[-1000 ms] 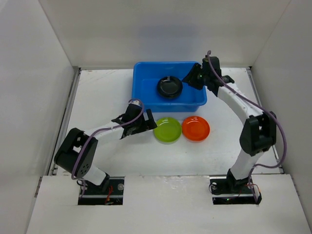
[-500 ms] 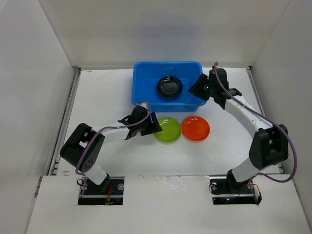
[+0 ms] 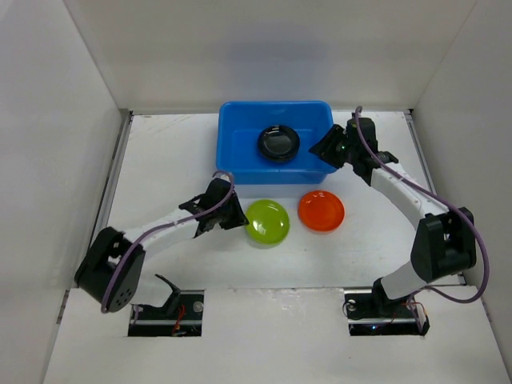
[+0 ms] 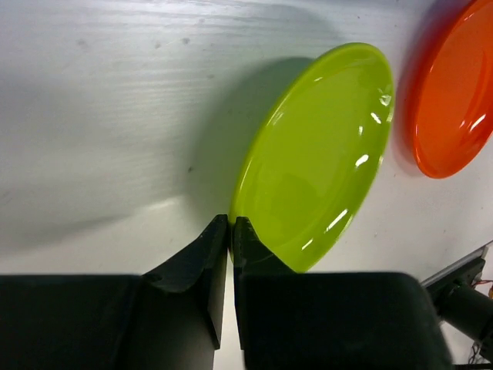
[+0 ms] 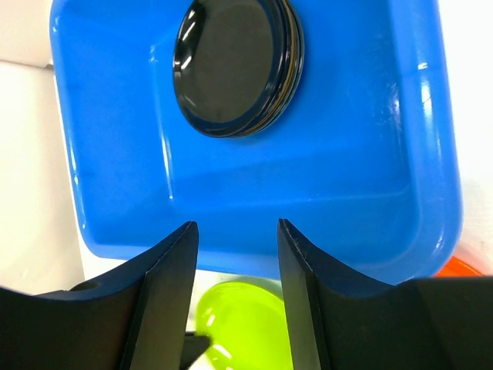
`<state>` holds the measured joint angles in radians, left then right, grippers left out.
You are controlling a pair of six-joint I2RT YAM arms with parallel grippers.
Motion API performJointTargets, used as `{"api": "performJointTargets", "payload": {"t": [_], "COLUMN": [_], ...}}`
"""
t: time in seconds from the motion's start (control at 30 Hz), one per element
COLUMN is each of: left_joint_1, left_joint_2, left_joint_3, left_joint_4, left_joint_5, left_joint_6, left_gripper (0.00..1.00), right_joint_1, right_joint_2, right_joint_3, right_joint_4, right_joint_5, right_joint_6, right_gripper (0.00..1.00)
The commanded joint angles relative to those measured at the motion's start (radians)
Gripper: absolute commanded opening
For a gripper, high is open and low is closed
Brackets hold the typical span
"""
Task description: Place the plates into the plastic bin on the countertop
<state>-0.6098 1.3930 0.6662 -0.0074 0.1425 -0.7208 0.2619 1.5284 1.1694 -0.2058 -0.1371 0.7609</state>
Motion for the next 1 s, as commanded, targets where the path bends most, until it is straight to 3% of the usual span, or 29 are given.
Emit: {"api": "performJointTargets", "payload": {"t": [0.0,0.2,0.4,0.53,0.73,0.97], "left_joint_1": [0.021,0.078,0.112,0.175,0.27,0.278], "left_joint_2": [-0.148,-0.363,-0.356,-0.218,0.061,0.441], "left_joint_3": [0.001,0.168,0.448,0.64,0.78,1.019], "left_joint_4": [-0.158,-0.394,-0.513,-0.482,-0.272,-0.194], "left_joint_5": [-0.069,-0.08,-0.051,0.006,0.089,0.131], "left_joint_6": [0.018,0.052,0.113,0.156,0.164,0.184], "left_gripper": [0.0,0.0,0.0,0.01,0.02,0.03], "right_joint_1": [-0.008,-0.042,-0.109,-0.16,-0.227,-0.249], "right_joint_2": [-0.039,-0.068,-0.154,-0.258,-0.444,-0.608], "right_joint_3": [-0.005,-0.034,-0.105,-0.198,-0.376,-0.499], "right_joint_4": [0.071,0.072,0.068,0.036,-0.043,-0.115], "right_joint_5": [-0.024,-0.036,-0.032,-0.013,0.03,0.013], "right_joint_6": [0.011,0.008,0.006,0.012,0.025,0.025], "right_gripper": [0.51,0.51,0.51,0.52,0.53,0.54]}}
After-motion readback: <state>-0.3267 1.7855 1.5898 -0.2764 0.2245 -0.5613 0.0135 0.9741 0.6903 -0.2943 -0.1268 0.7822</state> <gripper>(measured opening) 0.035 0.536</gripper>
